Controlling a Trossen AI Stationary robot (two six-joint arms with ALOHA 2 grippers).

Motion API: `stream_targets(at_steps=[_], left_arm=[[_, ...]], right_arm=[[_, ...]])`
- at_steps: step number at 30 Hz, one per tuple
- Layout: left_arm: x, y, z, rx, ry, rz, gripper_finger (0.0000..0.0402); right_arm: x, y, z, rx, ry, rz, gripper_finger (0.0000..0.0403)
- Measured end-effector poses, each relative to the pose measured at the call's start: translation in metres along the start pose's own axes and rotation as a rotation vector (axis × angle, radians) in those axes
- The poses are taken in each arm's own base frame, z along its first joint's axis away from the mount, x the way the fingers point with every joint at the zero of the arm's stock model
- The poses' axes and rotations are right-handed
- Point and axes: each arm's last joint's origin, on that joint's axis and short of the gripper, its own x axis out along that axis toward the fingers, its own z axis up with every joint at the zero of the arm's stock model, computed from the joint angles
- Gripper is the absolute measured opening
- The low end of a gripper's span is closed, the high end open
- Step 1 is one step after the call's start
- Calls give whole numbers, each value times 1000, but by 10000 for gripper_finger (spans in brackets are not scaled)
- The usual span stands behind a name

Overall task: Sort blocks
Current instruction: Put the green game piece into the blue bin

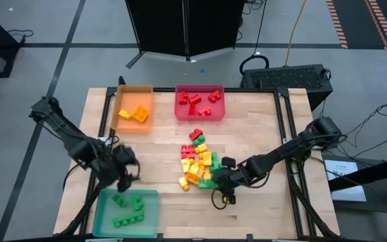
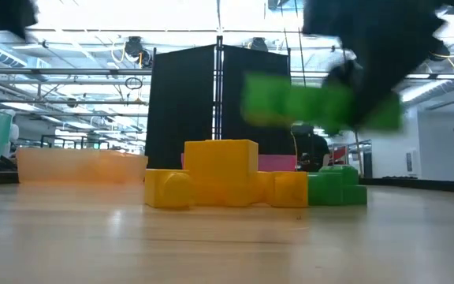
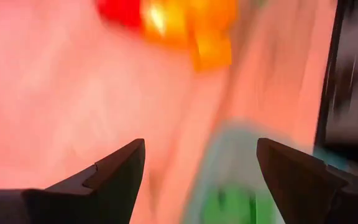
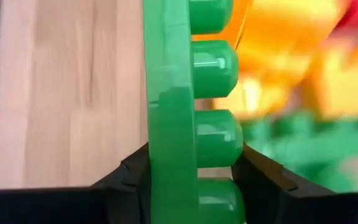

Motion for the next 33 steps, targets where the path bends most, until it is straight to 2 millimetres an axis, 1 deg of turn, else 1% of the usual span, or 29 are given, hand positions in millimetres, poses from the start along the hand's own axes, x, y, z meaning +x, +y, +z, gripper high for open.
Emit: stream_targets(at_steps=[2, 5, 8, 13, 15, 17, 19, 21, 26, 29, 33], left_arm=[[-9, 6, 11, -39, -178, 17, 311], [-23, 10, 27, -78, -437, 37, 311], [-37, 9, 43, -72, -661, 53, 311], [-58, -3, 70, 34, -909, 21, 311], [-65, -8, 81, 77, -994, -18, 311], [-69, -12, 90, 102, -1066, -72, 311], [-69, -13, 98, 120, -1114, -123, 311], [-66, -14, 104, 128, -1143, -142, 311], [-51, -16, 122, 171, -1192, -183, 311], [-41, -19, 133, 221, -1242, -221, 311], [-26, -20, 144, 271, -1269, -263, 311]], right_arm=[[-17, 2, 15, -13, -95, -26, 155], [-53, 1, 41, -22, -270, -69, 155], [-85, -2, 66, -48, -451, -149, 155], [-143, -3, 106, -126, -797, -258, 155], [-162, -3, 119, -167, -911, -279, 155], [-176, -5, 129, -205, -990, -309, 155], [-185, -7, 135, -234, -1034, -336, 155], [-189, -10, 139, -245, -1044, -358, 155], [-188, -16, 141, -244, -1041, -372, 155], [-189, -18, 143, -246, -1055, -334, 155], [-190, -18, 144, -249, -1068, -331, 155]])
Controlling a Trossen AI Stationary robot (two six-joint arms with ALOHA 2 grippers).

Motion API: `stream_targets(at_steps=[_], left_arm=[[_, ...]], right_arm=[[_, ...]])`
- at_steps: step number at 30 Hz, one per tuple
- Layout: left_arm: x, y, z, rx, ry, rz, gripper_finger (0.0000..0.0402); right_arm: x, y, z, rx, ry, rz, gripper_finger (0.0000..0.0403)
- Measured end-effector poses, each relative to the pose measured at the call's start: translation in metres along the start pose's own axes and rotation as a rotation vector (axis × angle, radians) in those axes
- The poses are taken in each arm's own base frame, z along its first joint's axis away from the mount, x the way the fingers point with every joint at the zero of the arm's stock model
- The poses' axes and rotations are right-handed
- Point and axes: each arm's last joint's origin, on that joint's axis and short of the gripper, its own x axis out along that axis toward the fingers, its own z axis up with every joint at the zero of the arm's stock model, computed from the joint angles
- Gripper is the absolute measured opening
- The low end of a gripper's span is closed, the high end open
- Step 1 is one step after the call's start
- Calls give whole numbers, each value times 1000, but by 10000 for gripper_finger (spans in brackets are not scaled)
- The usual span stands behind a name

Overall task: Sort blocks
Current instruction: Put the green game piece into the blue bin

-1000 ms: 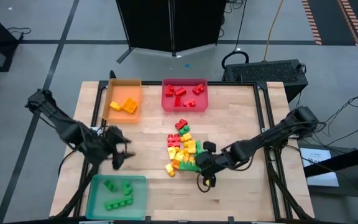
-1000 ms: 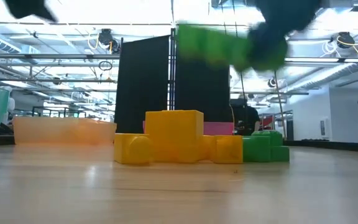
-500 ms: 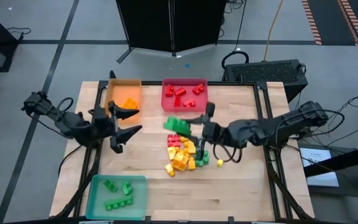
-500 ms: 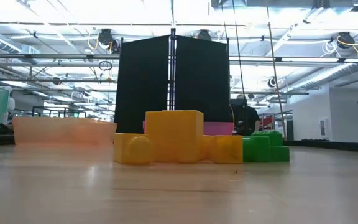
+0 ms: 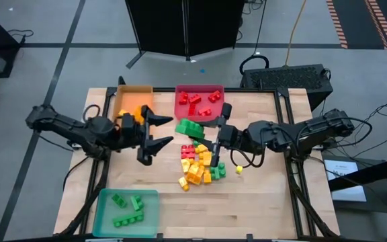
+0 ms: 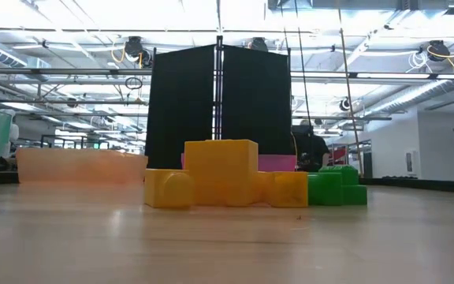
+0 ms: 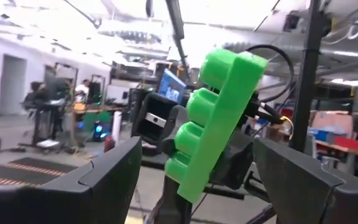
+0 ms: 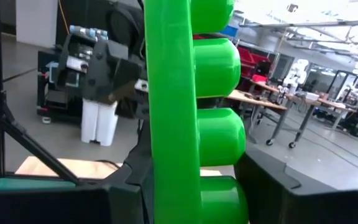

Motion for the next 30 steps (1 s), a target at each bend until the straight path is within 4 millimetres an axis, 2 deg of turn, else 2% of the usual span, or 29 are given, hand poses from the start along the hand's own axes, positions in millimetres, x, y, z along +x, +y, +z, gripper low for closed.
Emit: stream_targets(at_steps=[15, 30], left_arm=[[26, 13, -22, -6, -70, -89, 311], [32, 24, -23, 41, -110, -135, 311]], right_arm=[[4, -7, 0, -5, -17, 23, 155], [24, -7, -18, 32, 21, 66, 155]])
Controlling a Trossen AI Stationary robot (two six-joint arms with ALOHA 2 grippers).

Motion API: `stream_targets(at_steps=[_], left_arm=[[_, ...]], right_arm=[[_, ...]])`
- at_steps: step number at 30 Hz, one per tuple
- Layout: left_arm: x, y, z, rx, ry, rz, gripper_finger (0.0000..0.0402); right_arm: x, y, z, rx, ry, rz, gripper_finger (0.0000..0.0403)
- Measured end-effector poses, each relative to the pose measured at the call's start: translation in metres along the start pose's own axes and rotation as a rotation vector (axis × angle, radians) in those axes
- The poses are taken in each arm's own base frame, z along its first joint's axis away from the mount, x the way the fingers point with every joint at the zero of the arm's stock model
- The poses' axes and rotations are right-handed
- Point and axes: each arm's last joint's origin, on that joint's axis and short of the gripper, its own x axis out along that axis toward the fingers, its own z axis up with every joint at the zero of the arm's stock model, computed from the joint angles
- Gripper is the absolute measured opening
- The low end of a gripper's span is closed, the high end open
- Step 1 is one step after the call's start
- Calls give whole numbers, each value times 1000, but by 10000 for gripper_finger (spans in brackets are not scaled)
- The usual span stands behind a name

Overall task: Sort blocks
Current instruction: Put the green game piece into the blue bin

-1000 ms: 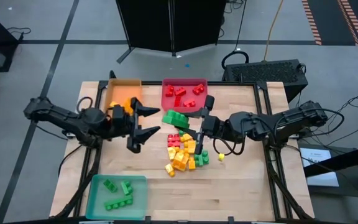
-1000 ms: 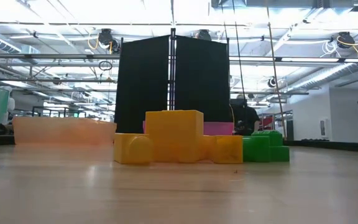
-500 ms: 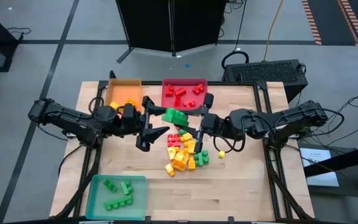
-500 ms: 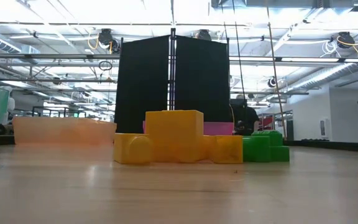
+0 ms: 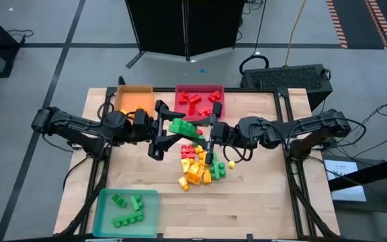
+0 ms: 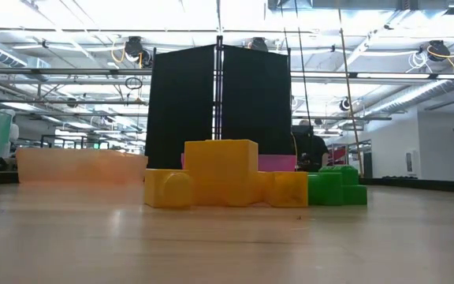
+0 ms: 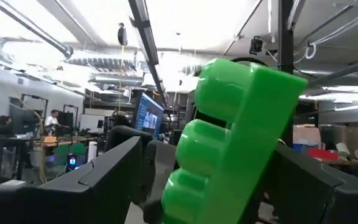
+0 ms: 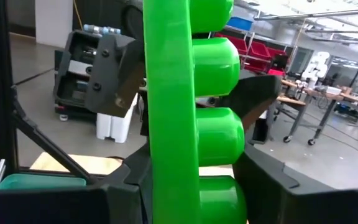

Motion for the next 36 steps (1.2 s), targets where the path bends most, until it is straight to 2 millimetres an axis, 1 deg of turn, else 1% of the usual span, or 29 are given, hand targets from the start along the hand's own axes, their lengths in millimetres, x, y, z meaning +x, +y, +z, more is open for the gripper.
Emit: stream_targets(at_steps=[5, 10, 14, 21, 23, 29, 30, 32, 34, 36], left_arm=[[0, 2, -1, 7, 9, -43, 308], [0, 3, -4, 12, 39, -73, 284], [0, 6, -5, 17, 55, -66, 255], [1, 11, -5, 28, 56, -60, 184], [1, 12, -5, 32, 56, -64, 171], [0, 12, -5, 31, 56, -58, 167], [0, 12, -4, 31, 59, -58, 168], [-1, 12, -1, 25, 48, -43, 168], [-4, 13, 7, 25, 30, -40, 168], [-7, 13, 13, 35, 35, -28, 168]], right_arm=[[2, -2, -2, -2, 11, -1, 155], [4, -6, -4, 15, 13, 25, 155], [5, -8, -5, 21, 18, 24, 155], [4, -8, -5, 37, 19, 27, 155], [4, -8, -5, 42, 21, 29, 155], [5, -9, -6, 50, 38, 26, 157], [5, -9, -7, 50, 43, 27, 173], [4, -9, -9, 54, 72, 15, 231], [4, -10, -11, 75, 90, 9, 292], [3, -11, -13, 94, 117, -14, 338]])
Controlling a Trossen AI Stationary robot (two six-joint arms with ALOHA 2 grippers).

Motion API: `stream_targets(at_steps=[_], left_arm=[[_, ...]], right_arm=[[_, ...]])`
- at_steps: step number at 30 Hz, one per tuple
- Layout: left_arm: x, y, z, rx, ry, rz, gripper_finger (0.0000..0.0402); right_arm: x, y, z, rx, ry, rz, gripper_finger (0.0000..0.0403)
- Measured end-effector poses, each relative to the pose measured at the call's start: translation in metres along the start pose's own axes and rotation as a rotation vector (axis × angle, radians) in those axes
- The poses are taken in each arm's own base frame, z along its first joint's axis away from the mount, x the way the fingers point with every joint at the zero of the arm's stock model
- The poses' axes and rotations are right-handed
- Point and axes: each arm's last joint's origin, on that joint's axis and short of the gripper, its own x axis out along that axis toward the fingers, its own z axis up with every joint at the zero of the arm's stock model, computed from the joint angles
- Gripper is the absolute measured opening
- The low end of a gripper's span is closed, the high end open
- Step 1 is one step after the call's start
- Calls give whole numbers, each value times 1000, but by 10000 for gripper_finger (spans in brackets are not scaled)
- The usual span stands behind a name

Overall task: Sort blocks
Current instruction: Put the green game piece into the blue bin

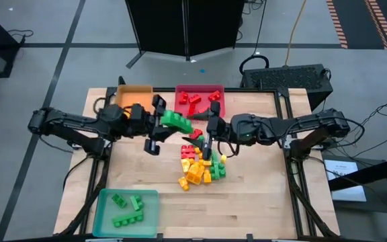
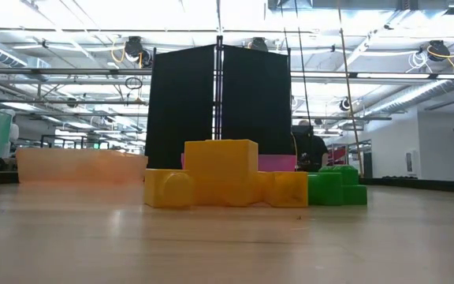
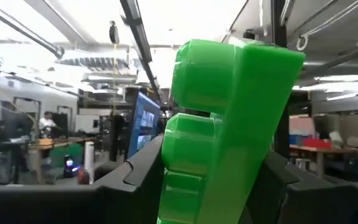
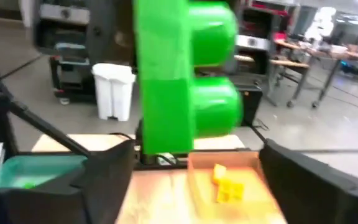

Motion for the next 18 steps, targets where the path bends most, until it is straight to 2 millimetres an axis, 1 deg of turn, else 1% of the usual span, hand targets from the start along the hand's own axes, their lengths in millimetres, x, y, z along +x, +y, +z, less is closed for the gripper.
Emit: stream_targets(at_steps=[1, 3, 5, 7, 9, 12, 16, 18], left_arm=[[-2, 0, 2, 12, 20, 8, 168], [-7, 1, 4, 31, 64, 23, 168], [-15, 1, 10, 38, 114, 39, 168], [-24, 1, 14, -2, 189, 41, 168], [-38, -2, 12, -95, 344, 21, 168], [-64, -14, 1, -278, 643, -20, 169], [-101, -38, -16, -465, 1031, -27, 169], [-116, -53, -26, -532, 1177, -28, 169]], right_arm=[[-3, -1, 1, 6, 6, -18, 352], [-7, -2, 1, 4, 31, -42, 366], [-11, -4, 2, 6, 43, -44, 367], [-15, -3, 1, 11, 69, -35, 359], [-20, -3, 0, 19, 106, -29, 349], [-27, -2, -5, 30, 178, -21, 338], [-29, -1, -13, 47, 254, -20, 336], [-29, -2, -13, 57, 262, -22, 336]])
